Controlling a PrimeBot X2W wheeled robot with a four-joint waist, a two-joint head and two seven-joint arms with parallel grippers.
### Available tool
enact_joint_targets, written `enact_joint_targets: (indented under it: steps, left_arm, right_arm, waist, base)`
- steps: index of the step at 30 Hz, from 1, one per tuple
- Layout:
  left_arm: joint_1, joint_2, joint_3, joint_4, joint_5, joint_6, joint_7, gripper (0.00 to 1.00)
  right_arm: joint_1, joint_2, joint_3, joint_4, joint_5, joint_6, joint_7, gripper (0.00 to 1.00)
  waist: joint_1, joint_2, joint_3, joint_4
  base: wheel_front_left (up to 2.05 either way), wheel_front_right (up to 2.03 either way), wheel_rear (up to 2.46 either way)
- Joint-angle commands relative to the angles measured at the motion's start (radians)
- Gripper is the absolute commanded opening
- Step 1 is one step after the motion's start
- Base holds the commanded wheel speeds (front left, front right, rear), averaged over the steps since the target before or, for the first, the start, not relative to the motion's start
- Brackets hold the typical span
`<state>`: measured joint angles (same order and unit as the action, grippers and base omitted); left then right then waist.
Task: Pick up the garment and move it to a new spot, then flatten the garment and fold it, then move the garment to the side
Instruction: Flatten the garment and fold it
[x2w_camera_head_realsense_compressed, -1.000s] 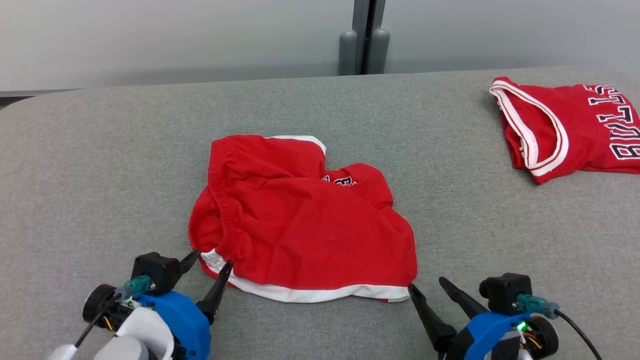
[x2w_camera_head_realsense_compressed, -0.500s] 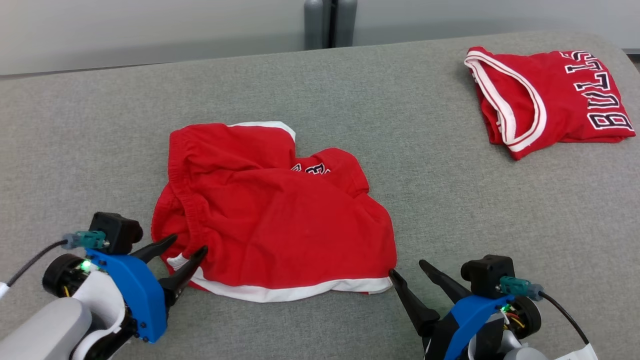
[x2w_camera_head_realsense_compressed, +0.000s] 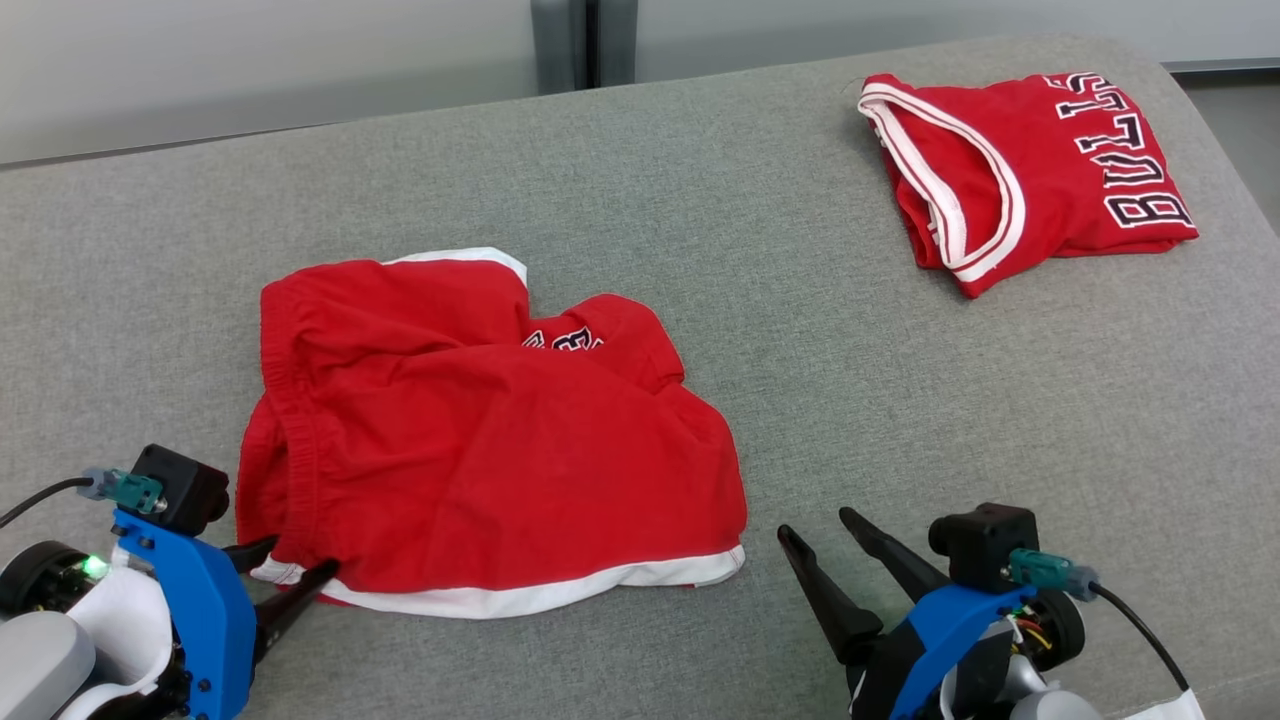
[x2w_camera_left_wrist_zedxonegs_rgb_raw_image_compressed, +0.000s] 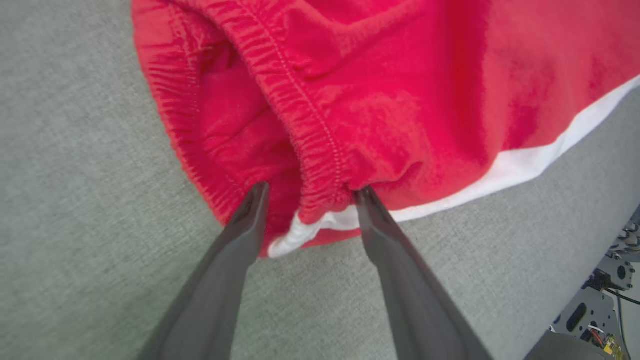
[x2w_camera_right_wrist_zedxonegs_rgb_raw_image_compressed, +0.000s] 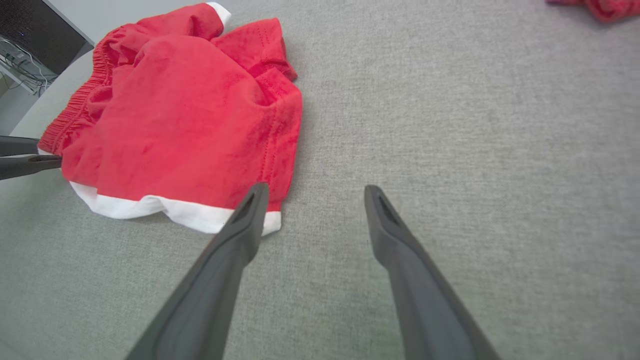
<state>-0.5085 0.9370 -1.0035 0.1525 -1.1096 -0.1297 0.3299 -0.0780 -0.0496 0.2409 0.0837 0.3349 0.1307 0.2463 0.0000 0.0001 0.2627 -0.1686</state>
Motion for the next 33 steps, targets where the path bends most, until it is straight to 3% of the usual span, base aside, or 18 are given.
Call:
enact_joint_targets:
  steps: [1, 3, 4, 11, 17, 31, 32, 33]
  left_arm:
    - [-0.016, 0.003, -0.001, 0.002, 0.003, 0.0, 0.0, 0.62]
    - [-0.022, 0.007, -0.012, 0.001, 0.004, 0.0, -0.005, 0.27]
    - [-0.027, 0.011, -0.019, 0.002, 0.011, 0.0, -0.007, 0.0]
    - [-0.043, 0.002, -0.031, 0.032, 0.024, 0.0, -0.059, 0.0]
    - [-0.049, -0.013, -0.036, 0.044, 0.01, 0.0, -0.087, 0.0]
    - [-0.093, -0.026, -0.052, 0.05, -0.007, 0.0, -0.113, 0.0]
    - [-0.096, -0.027, -0.053, 0.052, -0.007, 0.0, -0.115, 0.0]
    - [-0.097, -0.029, -0.053, 0.053, -0.006, 0.0, -0.119, 0.0]
  right_arm:
    - [0.004, -0.002, -0.005, -0.003, -0.006, 0.0, 0.001, 1.0]
    - [0.01, -0.001, -0.007, -0.01, -0.017, 0.0, 0.011, 1.0]
    - [0.013, -0.001, 0.0, -0.013, -0.026, 0.0, 0.024, 1.0]
    - [0.046, -0.002, 0.066, -0.086, -0.06, 0.0, 0.127, 1.0]
    - [0.063, -0.002, 0.055, -0.112, -0.029, 0.0, 0.128, 1.0]
    - [-0.095, -0.002, 0.131, 0.115, 0.004, 0.0, 0.085, 1.0]
    - [-0.104, -0.002, 0.141, 0.128, 0.006, 0.0, 0.081, 0.96]
    - [-0.114, -0.002, 0.148, 0.14, 0.012, 0.0, 0.072, 0.47]
  waist:
    - [0.0, -0.0001, 0.0, 0.0]
    - [0.0, -0.0001, 0.001, -0.001]
    - [0.0, -0.0001, 0.001, -0.001]
    - [0.0, -0.0001, 0.002, 0.002]
    - [0.0, -0.0001, 0.012, 0.011]
    - [0.0, -0.0001, 0.044, 0.048]
    - [0.0, -0.0001, 0.045, 0.05]
    - [0.0, -0.0001, 0.046, 0.052]
  base:
    - [0.0, 0.0, 0.0]
    - [0.0, 0.0, 0.0]
    - [0.0, 0.0, 0.0]
    - [0.0, 0.0, 0.0]
    - [0.0, 0.0, 0.0]
    - [0.0, 0.0, 0.0]
    - [0.0, 0.0, 0.0]
    - [0.0, 0.0, 0.0]
